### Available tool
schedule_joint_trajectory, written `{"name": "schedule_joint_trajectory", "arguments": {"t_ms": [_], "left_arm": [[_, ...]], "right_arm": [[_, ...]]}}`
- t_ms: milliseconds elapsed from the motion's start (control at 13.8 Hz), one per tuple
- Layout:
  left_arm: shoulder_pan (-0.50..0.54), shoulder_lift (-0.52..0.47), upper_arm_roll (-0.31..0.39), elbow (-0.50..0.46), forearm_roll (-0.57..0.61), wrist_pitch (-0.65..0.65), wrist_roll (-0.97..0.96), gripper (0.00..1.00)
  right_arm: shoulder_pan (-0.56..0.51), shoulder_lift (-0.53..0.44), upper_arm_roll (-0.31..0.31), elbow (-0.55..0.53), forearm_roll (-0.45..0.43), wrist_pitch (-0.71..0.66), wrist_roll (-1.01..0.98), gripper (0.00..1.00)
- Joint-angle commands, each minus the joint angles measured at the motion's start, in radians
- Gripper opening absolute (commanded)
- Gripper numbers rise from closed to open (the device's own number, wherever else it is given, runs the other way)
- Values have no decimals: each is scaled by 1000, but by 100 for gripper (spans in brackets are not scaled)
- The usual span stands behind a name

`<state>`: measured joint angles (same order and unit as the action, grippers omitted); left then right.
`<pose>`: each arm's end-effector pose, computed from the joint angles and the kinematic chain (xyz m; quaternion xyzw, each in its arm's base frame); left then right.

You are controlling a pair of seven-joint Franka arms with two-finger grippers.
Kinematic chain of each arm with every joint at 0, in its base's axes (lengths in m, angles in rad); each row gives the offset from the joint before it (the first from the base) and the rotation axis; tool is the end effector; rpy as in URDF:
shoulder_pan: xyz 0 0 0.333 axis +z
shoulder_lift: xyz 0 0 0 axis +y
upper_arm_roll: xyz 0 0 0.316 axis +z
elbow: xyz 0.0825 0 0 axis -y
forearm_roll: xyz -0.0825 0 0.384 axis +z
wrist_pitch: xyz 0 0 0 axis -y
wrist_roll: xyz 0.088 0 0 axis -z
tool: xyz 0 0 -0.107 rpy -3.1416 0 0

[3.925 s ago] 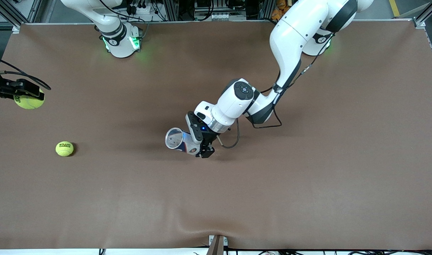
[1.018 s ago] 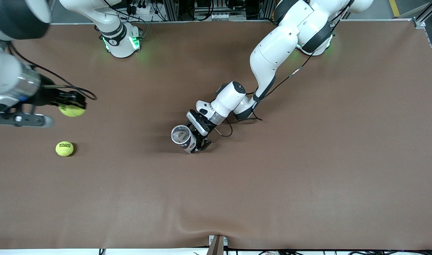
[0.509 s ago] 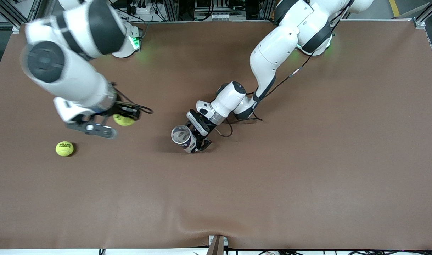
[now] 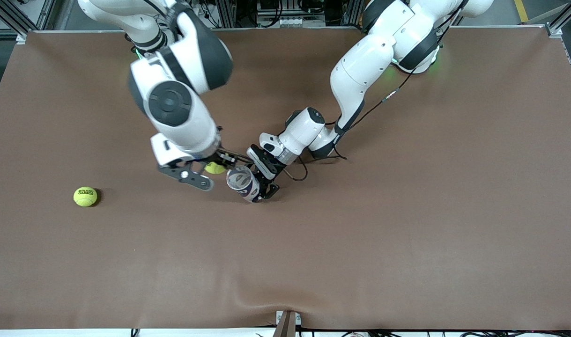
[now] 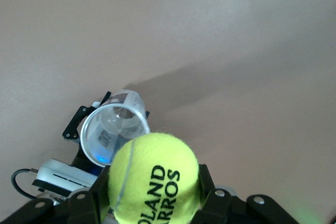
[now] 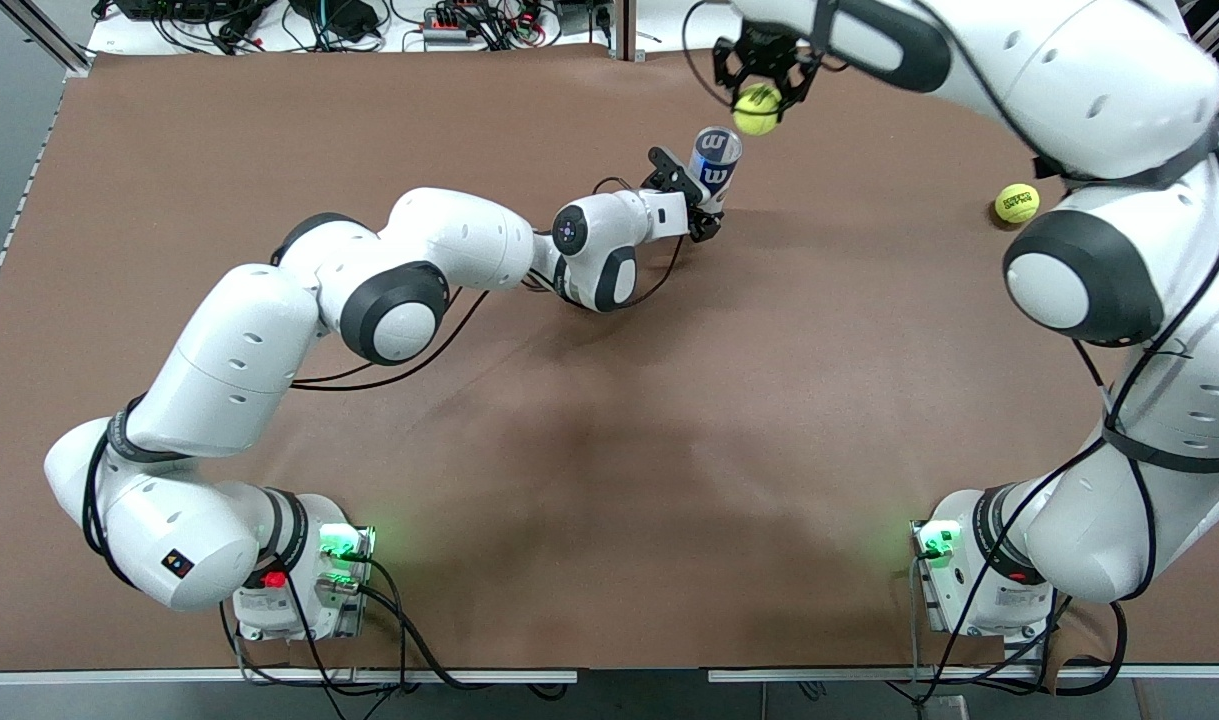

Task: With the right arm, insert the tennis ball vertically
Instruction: 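Carry the tennis ball with the right gripper over the tube opening, then lower the ball into the tube and open the right gripper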

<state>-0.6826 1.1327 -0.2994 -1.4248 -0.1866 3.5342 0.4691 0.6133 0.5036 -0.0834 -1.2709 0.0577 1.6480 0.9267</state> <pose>0.4886 -0.5584 0.1433 0.7871 -0.3928 0.4295 0.2040 0.5872 0.3647 0.4567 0.9784 -0.1968 -0.0520 0.0354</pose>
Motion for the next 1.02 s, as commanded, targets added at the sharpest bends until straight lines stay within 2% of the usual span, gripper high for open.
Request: {"name": "schedule_joint_trajectory", "arguments": {"t_ms": [0,363,509,800,872,945], "left_arm": [[-2,9,-3,-6,-11,17,-3,81],[0,2,-3,-3,-11,17,-3,81],[0,2,-1,-3,-11,17,-3,81],[2,2,-1,-2,-7,17,-1,82],[2,5,-1,-2,-8,17,0,82],[3,6,-1,-3,-7,17,0,82]], "right_arm": [[39,47,-10,13,-9,41,66,0],[54,102,-13,13,-24,104,101,0],[56,108,-12,13,-58,121,101,0],[56,113,-12,13,-65,124,100,0],[53,115,-12,13,-70,124,103,23],[54,115,-12,13,-70,124,103,65]]}}
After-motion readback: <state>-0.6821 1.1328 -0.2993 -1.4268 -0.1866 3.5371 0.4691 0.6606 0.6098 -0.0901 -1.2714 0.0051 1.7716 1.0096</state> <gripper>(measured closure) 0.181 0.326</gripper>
